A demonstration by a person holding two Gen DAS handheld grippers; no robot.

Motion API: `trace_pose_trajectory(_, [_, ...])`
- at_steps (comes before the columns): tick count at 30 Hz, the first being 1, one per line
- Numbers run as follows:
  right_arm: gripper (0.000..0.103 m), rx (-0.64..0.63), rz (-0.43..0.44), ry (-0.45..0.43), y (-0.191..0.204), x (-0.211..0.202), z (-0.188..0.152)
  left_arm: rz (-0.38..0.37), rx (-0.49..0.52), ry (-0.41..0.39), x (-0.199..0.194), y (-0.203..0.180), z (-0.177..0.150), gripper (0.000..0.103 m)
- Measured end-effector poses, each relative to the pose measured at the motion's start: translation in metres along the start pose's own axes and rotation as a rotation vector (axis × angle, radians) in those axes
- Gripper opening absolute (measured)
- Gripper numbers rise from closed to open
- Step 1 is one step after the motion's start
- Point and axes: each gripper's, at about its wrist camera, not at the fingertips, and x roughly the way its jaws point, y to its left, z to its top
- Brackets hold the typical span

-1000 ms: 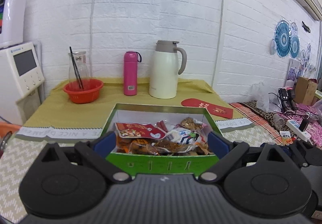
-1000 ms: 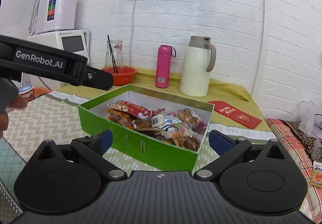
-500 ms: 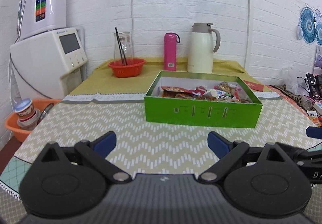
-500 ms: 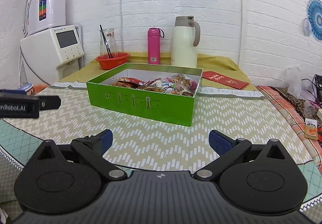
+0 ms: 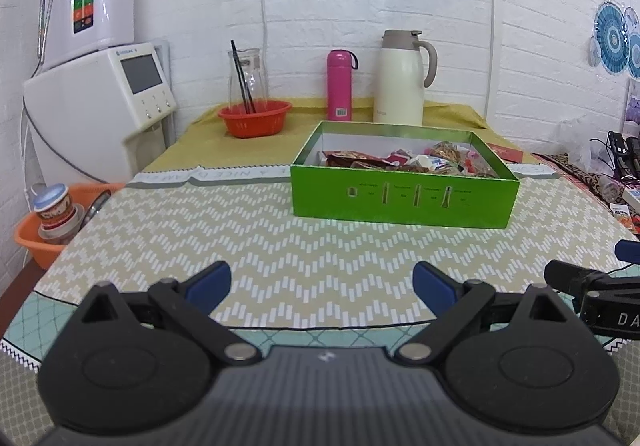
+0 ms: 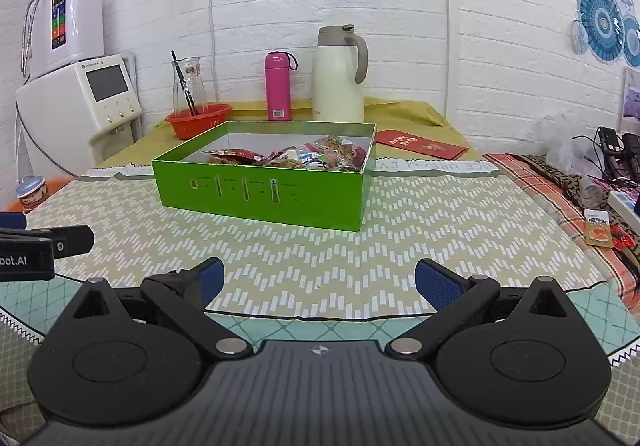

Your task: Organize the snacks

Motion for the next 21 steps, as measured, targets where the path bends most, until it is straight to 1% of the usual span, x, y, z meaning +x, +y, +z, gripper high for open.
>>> trace_pose_trajectory(8, [0.103, -0.032, 0.009, 0.006, 0.0044, 0.0021, -0.0010, 0.008, -0.028, 0.019, 0.0024, 0.0051, -0.0030, 0.094])
trace_pose_trajectory(21, [0.103, -0.031, 0.011, 0.013, 0.0050, 0.0056, -0.0015, 0.006, -0.006, -0.001, -0.0004, 0.0023, -0.0042, 0.094])
